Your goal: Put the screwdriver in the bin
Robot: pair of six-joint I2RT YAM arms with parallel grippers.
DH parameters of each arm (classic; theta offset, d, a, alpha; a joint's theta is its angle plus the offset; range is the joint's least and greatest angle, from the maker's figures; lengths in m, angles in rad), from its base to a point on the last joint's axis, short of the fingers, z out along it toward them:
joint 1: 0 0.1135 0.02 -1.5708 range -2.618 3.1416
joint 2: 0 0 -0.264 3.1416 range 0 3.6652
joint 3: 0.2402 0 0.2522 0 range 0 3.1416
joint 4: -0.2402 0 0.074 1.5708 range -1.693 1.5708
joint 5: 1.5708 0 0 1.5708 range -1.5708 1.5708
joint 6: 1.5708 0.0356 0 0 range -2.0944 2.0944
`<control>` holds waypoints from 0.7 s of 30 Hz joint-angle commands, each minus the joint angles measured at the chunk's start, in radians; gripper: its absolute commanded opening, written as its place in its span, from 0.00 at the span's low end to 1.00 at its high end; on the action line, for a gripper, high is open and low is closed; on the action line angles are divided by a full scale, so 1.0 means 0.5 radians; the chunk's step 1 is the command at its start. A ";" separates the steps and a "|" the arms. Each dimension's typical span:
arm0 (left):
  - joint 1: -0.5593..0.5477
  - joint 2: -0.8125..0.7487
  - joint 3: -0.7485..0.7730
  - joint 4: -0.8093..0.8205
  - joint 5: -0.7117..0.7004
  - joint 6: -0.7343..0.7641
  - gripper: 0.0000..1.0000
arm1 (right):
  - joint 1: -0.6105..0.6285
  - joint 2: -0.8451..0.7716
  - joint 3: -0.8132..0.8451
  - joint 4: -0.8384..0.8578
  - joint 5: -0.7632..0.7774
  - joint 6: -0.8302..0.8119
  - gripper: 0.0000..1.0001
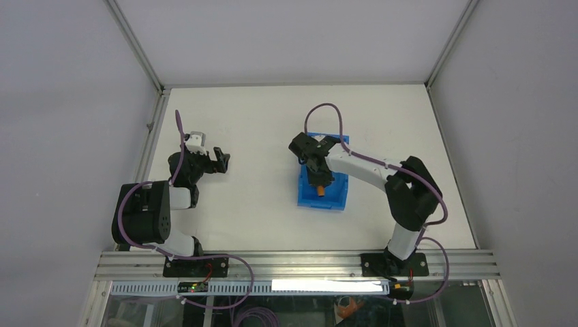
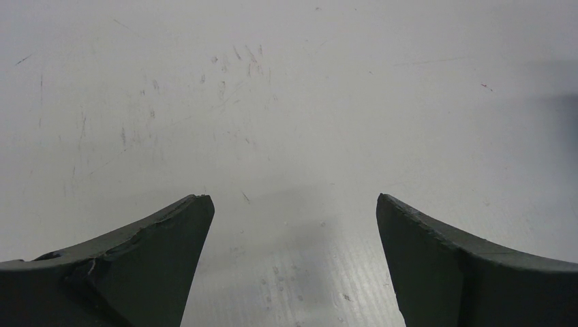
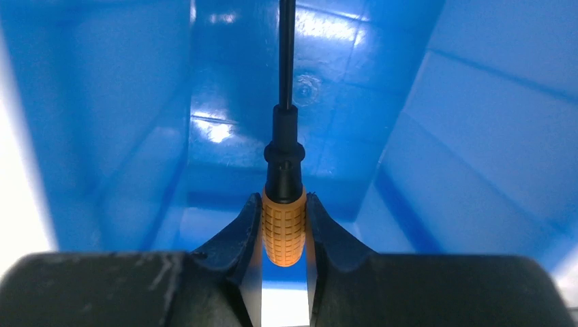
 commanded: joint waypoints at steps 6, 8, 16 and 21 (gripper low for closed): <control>-0.013 0.003 0.002 0.153 0.039 0.000 0.99 | -0.037 0.184 -0.168 0.398 -0.061 0.136 0.00; -0.013 0.000 0.003 0.153 0.041 0.000 0.99 | -0.043 0.181 -0.191 0.419 -0.050 0.151 0.06; -0.012 0.003 0.003 0.153 0.039 0.000 0.99 | -0.045 0.042 -0.222 0.381 0.049 0.177 0.33; -0.013 0.002 0.003 0.153 0.040 0.000 0.99 | -0.042 -0.081 -0.192 0.323 0.106 0.176 0.41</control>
